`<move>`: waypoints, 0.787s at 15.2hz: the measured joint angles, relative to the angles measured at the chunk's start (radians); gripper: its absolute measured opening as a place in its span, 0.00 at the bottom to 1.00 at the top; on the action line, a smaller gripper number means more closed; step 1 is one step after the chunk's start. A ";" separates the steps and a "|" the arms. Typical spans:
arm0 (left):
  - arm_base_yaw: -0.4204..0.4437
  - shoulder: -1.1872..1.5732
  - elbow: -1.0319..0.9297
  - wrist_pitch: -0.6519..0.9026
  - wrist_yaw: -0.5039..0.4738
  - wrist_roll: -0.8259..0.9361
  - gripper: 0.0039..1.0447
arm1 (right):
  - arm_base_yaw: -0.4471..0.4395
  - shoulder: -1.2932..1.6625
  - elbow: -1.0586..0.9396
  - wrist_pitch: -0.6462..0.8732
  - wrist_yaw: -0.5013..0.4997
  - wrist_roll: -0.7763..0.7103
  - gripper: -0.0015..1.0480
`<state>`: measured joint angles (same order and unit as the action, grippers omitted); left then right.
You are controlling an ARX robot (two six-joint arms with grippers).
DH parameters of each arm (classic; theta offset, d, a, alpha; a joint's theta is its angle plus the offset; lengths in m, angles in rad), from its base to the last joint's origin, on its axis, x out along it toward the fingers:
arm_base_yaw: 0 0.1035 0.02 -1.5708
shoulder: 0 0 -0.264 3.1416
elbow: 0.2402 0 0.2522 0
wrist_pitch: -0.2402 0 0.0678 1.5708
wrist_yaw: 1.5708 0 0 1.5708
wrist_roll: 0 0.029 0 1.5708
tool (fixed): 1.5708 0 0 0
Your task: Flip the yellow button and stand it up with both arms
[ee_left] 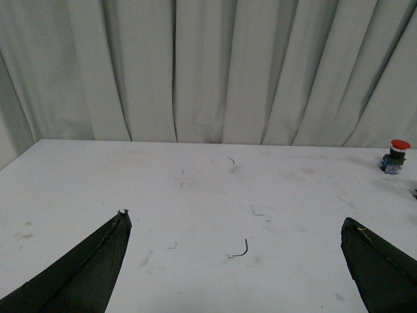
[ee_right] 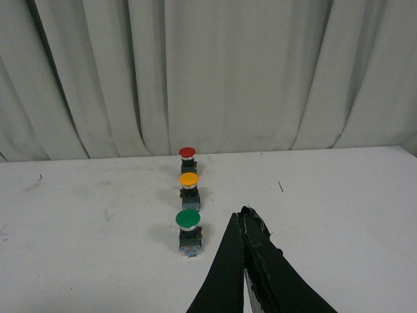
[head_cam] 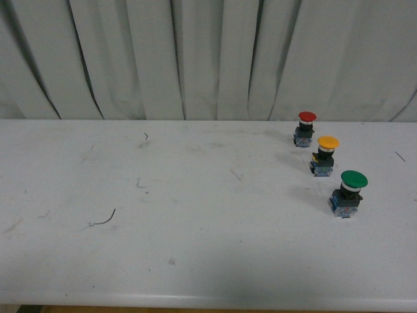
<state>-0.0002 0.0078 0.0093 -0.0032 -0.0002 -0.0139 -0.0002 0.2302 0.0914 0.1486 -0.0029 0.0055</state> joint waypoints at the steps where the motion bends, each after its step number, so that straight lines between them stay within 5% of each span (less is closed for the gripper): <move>1: 0.000 0.000 0.000 0.000 0.000 0.000 0.94 | 0.000 -0.013 -0.014 -0.009 0.000 0.000 0.02; 5: 0.000 0.000 0.000 0.000 -0.001 0.000 0.94 | 0.000 -0.190 -0.049 -0.161 0.001 0.000 0.02; 12: 0.000 0.000 0.000 0.000 0.000 0.000 0.94 | 0.000 -0.227 -0.079 -0.153 0.003 -0.002 0.02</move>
<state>-0.0002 0.0078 0.0093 -0.0032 0.0002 -0.0139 -0.0002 0.0036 0.0120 -0.0044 0.0002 0.0036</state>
